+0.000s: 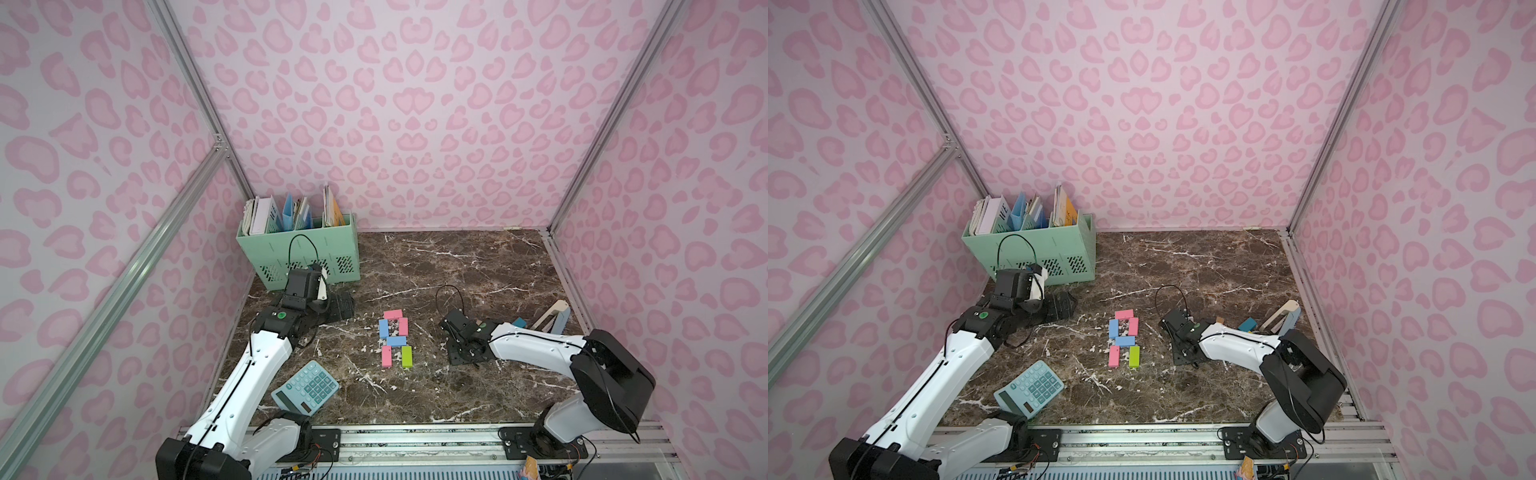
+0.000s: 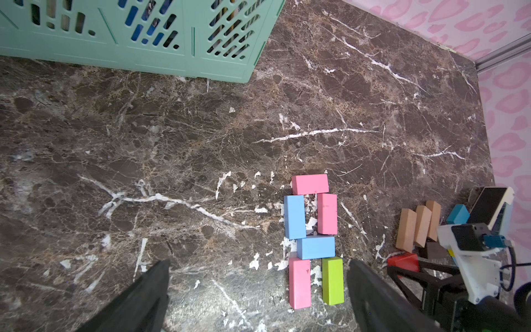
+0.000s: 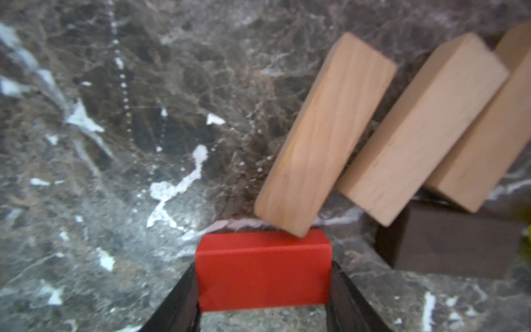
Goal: Assemble the number 8 with building blocks
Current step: Pick up the building block from the center of the board, then assemble the building block at the center of the board.
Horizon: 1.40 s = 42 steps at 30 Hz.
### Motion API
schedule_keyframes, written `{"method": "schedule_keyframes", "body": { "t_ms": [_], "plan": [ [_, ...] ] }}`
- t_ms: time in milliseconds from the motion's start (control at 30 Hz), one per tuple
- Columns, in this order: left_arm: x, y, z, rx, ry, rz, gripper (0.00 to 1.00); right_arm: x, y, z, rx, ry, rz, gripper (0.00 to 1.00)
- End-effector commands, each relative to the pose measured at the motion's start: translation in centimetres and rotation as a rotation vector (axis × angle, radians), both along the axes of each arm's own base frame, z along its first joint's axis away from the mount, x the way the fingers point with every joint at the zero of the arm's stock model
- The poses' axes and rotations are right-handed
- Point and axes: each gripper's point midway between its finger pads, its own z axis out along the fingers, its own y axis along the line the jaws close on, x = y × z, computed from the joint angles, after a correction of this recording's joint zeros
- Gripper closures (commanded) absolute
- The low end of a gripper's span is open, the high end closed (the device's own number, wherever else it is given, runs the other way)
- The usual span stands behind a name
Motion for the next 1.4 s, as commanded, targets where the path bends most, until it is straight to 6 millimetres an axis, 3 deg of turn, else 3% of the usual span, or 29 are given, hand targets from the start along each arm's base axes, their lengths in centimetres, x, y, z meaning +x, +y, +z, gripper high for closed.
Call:
{"method": "schedule_keyframes", "body": {
  "t_ms": [0, 233, 400, 533, 767, 1033, 1067, 1367],
  "plan": [
    [0.0, 0.2, 0.3, 0.010, -0.017, -0.002, 0.01, -1.2, 1.1, 0.7, 0.015, 0.006, -0.059, 0.46],
    [0.0, 0.6, 0.6, 0.022, -0.034, 0.017, 0.01, -5.6, 8.4, 4.3, 0.146, -0.017, -0.058, 0.50],
    [0.1, 1.0, 1.0, 0.032, -0.049, 0.036, 0.02, -8.4, 13.7, 4.6, 0.207, 0.014, -0.013, 0.50],
    [0.2, 1.3, 1.4, 0.037, -0.064, 0.053, 0.01, -9.0, 16.6, 4.3, 0.180, 0.020, 0.009, 0.50],
    [0.1, 1.7, 1.9, 0.046, -0.084, 0.075, 0.02, -9.0, 18.0, 2.9, 0.118, 0.042, 0.014, 0.49],
    [-0.2, 2.1, 2.1, 0.057, -0.098, 0.086, 0.02, -8.9, 17.2, 1.2, 0.053, 0.048, -0.012, 0.47],
    [-0.2, 2.1, 2.1, 0.058, -0.099, 0.087, 0.01, -8.7, 18.0, 2.0, 0.072, 0.041, -0.016, 0.46],
    [-0.2, 2.1, 2.2, 0.055, -0.102, 0.087, 0.01, -8.6, 18.3, 1.4, 0.048, 0.068, -0.019, 0.41]
  ]
}}
